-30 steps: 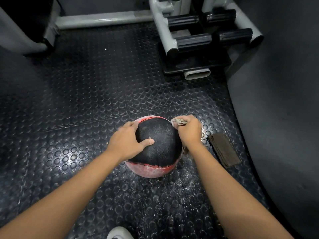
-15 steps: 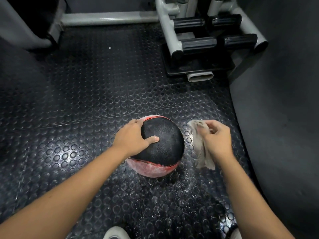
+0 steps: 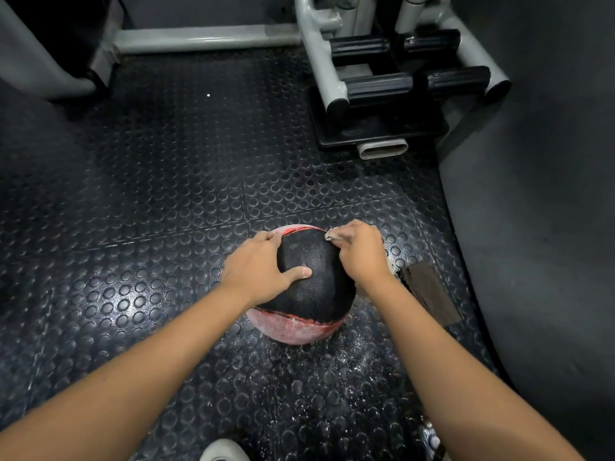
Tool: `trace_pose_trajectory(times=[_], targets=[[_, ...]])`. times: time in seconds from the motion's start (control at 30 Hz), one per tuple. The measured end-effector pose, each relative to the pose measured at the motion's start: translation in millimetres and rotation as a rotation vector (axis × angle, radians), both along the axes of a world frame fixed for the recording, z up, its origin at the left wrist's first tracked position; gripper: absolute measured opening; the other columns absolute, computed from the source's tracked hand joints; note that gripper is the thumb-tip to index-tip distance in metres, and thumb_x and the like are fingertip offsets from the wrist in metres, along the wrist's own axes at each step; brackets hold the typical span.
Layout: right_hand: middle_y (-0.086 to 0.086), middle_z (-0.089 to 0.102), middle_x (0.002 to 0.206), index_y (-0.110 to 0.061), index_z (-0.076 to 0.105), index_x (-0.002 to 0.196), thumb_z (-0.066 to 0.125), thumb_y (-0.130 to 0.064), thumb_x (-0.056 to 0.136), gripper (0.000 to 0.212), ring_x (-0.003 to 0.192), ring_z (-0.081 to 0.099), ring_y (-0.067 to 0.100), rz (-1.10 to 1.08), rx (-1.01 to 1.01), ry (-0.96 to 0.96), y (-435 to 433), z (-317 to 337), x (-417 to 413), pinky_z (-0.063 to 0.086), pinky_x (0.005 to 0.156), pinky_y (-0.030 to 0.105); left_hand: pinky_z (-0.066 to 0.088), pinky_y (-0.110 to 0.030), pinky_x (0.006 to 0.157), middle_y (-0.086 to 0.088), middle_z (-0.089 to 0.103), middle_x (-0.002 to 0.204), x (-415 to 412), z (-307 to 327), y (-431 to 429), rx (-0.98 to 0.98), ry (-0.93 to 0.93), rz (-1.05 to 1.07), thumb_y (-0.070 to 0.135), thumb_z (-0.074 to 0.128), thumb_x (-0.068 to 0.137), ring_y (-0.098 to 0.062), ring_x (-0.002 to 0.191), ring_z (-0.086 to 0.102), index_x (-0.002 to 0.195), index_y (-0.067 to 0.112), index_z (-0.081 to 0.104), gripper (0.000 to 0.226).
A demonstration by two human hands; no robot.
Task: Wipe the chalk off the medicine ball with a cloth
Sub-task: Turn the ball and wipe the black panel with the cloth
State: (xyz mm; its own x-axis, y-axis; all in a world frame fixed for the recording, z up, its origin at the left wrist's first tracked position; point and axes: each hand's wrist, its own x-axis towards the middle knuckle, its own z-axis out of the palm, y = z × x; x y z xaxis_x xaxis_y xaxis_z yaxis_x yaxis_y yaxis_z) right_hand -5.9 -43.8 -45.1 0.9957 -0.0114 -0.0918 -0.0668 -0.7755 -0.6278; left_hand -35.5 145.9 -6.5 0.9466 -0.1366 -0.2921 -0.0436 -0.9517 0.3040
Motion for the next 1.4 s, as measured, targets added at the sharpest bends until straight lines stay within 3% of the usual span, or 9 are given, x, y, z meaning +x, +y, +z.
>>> trace_pose_trajectory(times=[0.13,0.2,0.3,0.57,0.7,0.9,1.03,1.2,1.4], targets=[[-0.002,0.062,0.096,-0.013,0.077,0.097,0.062,0.002,0.087,0.023,0.088,0.045,0.024,-0.069,-0.062,-0.131,2,6,-60,0.025,0.067,0.021,0.048,-0.035,0.084,0.002,0.053,0.123,5,0,0,-0.014,0.009,0.021,0.076,0.056,0.075,-0.021,0.114,0.054,0.132,0.023,0.052,0.078],[-0.008,0.059,0.095,-0.010,0.076,0.101,0.068,0.012,0.078,0.033,0.086,0.048,0.025,-0.085,-0.002,-0.229,4,3,-96,0.036,0.071,0.016,0.050,-0.037,0.084,0.002,0.053,0.123,5,-1,-1,-0.008,0.011,0.012,0.077,0.055,0.075,-0.022,0.113,0.055,0.131,0.022,0.053,0.078],[-0.003,0.064,0.095,-0.010,0.076,0.099,0.068,0.018,0.072,0.039,0.085,0.047,0.024,-0.093,0.015,-0.270,4,-2,-94,0.050,0.068,0.032,0.050,-0.038,0.087,0.002,0.052,0.125,3,0,-1,0.020,0.001,-0.024,0.079,0.054,0.074,-0.022,0.115,0.053,0.132,0.021,0.051,0.082],[-0.001,0.062,0.093,-0.021,0.077,0.095,0.057,0.002,0.085,0.032,0.092,0.051,0.029,0.146,-0.147,-0.054,18,6,15,0.038,0.078,0.031,0.045,-0.041,0.098,0.003,0.044,0.133,5,5,9,0.031,0.138,-0.071,0.079,0.072,0.052,-0.021,0.125,0.044,0.145,0.021,0.037,0.115],[-0.005,0.062,0.095,-0.019,0.076,0.096,0.064,-0.006,0.087,0.020,0.090,0.051,0.023,0.094,-0.101,-0.088,8,5,-19,0.029,0.066,0.015,0.048,-0.041,0.094,0.005,0.047,0.126,8,6,8,-0.006,0.139,-0.025,0.078,0.075,0.048,-0.020,0.119,0.048,0.141,0.023,0.043,0.112],[-0.013,0.061,0.097,-0.014,0.078,0.096,0.068,0.010,0.077,0.032,0.086,0.046,0.021,0.142,0.040,-0.263,1,17,-75,0.034,0.075,0.004,0.046,-0.041,0.098,0.002,0.045,0.137,5,9,3,0.033,0.111,-0.069,0.079,0.072,0.052,-0.022,0.127,0.043,0.145,0.019,0.039,0.115],[-0.004,0.069,0.098,-0.019,0.079,0.088,0.069,-0.003,0.082,0.020,0.088,0.052,0.025,0.207,-0.045,-0.153,16,15,-2,0.028,0.080,0.008,0.044,-0.040,0.099,0.001,0.042,0.142,0,9,-1,0.080,0.095,-0.115,0.081,0.070,0.053,-0.022,0.130,0.040,0.147,0.018,0.035,0.119],[0.000,0.072,0.089,-0.021,0.078,0.084,0.072,-0.008,0.082,0.015,0.092,0.061,0.030,0.222,0.007,0.032,25,18,33,0.049,0.084,0.038,0.045,-0.039,0.095,0.005,0.044,0.138,1,8,-3,0.019,0.100,-0.047,0.080,0.073,0.047,-0.020,0.126,0.044,0.148,0.025,0.032,0.122],[-0.005,0.073,0.096,-0.014,0.079,0.086,0.067,0.012,0.075,0.031,0.083,0.051,0.025,0.191,0.031,-0.238,8,25,-68,0.043,0.073,0.025,0.047,-0.039,0.095,0.007,0.047,0.136,4,5,1,-0.004,0.089,-0.032,0.081,0.073,0.045,-0.018,0.125,0.045,0.144,0.025,0.039,0.118]])
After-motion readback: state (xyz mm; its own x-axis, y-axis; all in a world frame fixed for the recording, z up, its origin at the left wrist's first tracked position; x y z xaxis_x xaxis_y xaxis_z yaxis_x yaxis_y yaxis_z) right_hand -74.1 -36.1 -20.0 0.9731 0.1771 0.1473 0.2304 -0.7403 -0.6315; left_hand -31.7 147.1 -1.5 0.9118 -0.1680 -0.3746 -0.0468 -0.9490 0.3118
